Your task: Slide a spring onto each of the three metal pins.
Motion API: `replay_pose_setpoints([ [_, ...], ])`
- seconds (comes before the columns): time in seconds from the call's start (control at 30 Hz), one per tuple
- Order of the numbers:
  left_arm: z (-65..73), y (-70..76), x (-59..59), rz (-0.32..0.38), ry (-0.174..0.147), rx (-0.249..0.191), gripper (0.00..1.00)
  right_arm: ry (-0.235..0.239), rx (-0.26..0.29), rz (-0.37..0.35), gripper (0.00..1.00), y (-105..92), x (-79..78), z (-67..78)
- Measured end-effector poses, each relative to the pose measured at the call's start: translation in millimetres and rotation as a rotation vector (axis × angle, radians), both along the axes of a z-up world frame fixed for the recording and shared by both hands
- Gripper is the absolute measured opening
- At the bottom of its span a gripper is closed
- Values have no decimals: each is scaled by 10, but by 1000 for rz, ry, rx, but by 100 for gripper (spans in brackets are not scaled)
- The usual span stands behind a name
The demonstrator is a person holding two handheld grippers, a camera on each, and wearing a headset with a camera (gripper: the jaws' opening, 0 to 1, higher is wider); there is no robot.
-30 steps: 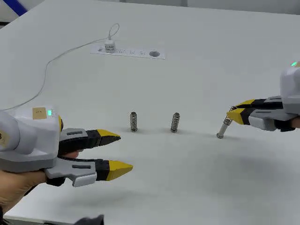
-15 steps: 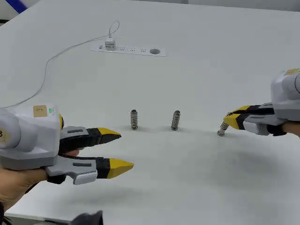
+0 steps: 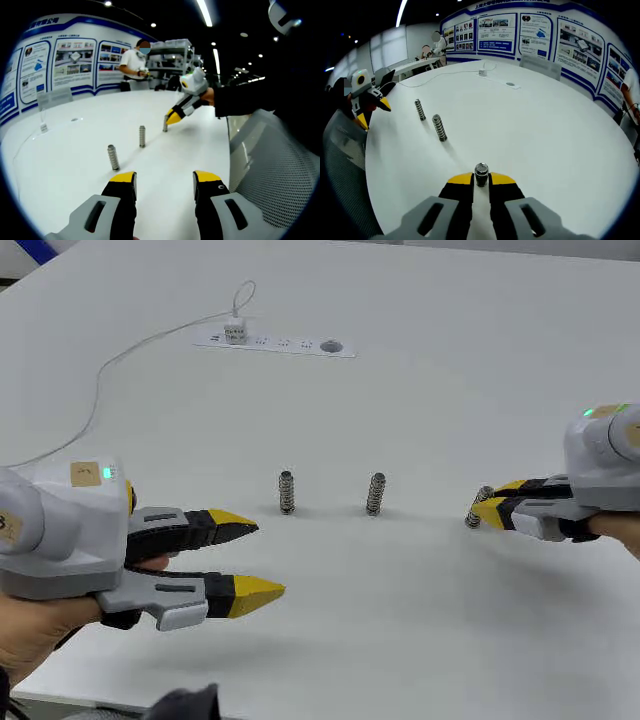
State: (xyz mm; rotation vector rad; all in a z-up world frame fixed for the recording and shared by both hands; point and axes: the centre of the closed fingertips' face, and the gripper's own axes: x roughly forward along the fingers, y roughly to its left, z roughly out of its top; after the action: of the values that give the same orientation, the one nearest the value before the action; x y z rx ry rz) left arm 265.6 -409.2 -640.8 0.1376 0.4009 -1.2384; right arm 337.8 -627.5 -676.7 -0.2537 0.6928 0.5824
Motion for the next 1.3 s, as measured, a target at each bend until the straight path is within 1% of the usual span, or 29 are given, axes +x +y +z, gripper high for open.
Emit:
replay_pose_setpoints([
  [0.27,-3,3,9,2,0,0,47,4,3,-7,14,-38,-37,2],
  [0.53,2,13,18,6,-1,-4,47,-18,1,-7,18,-55,-88,52],
  [0.7,8,30,24,12,-1,-4,48,-42,7,7,22,-50,-147,109],
  [0.93,0,59,31,21,0,0,49,-58,16,29,27,-51,-275,132],
  [1.13,-11,80,35,30,3,4,50,-88,36,63,34,-7,-370,191],
  [1.3,-22,102,48,37,1,11,51,-96,49,73,37,20,-420,217],
])
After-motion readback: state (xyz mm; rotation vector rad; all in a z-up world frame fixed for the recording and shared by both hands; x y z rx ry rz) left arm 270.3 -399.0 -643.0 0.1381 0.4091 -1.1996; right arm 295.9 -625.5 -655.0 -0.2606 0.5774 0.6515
